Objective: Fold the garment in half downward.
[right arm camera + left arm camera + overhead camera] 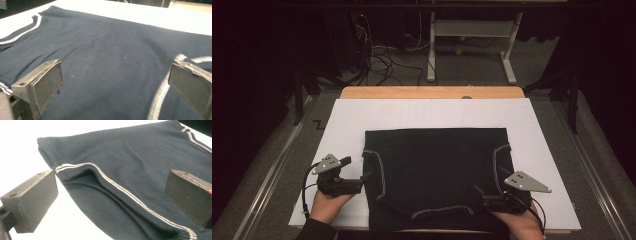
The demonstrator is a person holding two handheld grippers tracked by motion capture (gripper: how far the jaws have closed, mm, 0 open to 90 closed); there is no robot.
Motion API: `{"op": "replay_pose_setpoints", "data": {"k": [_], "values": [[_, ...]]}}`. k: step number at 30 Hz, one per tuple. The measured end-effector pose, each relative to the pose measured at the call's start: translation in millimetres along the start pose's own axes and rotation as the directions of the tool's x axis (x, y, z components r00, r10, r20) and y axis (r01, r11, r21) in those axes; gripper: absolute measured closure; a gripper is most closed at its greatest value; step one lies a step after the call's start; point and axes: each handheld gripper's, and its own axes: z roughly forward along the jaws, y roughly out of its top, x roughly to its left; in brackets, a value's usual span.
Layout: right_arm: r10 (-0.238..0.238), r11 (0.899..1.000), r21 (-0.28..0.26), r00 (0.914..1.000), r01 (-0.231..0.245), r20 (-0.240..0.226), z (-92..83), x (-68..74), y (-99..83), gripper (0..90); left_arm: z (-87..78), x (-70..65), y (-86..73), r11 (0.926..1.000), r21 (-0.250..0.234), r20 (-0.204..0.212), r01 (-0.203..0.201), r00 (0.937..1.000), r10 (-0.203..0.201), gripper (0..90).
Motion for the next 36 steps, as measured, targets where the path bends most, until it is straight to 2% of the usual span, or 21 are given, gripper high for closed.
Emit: {"op": "replay_pose_setpoints", "data": {"k": [7, 16, 25, 33, 36], "values": [[-0.033, 0.999, -0.003, 0.9988, 0.033, -0.037, 11.5, 25.2, 8.5, 0.1, 0.5, 8.6, -0.6, 0.9999, 0.002, -0.032, 0.010, 0.9994, -0.010, 0.0], [-0.061, 0.998, 0.008, 0.9900, 0.062, -0.127, 34.7, 60.0, 16.4, 0.1, 0.7, 8.3, 0.7, 1.0000, 0.001, -0.036, -0.007, 0.9993, 0.007, 0.0], [-0.105, 0.994, 0.018, 0.9719, 0.111, -0.210, 55.2, 96.5, 20.6, 0.1, 5.0, 7.5, 4.4, 0.9999, -0.007, -0.026, -0.014, 0.9996, 0.014, 0.0], [-0.129, 0.990, 0.017, 0.9536, 0.139, -0.272, 63.0, 123.9, 24.7, 0.1, 11.5, 11.0, 10.3, 1.0000, -0.009, -0.019, -0.001, 0.9998, 0.001, 0.0], [-0.130, 0.990, 0.012, 0.9483, 0.139, -0.290, 65.6, 131.5, 26.6, 0.1, 11.2, 11.8, 13.4, 0.9997, -0.023, -0.013, 0.008, 0.9999, -0.008, 0.0]]}}
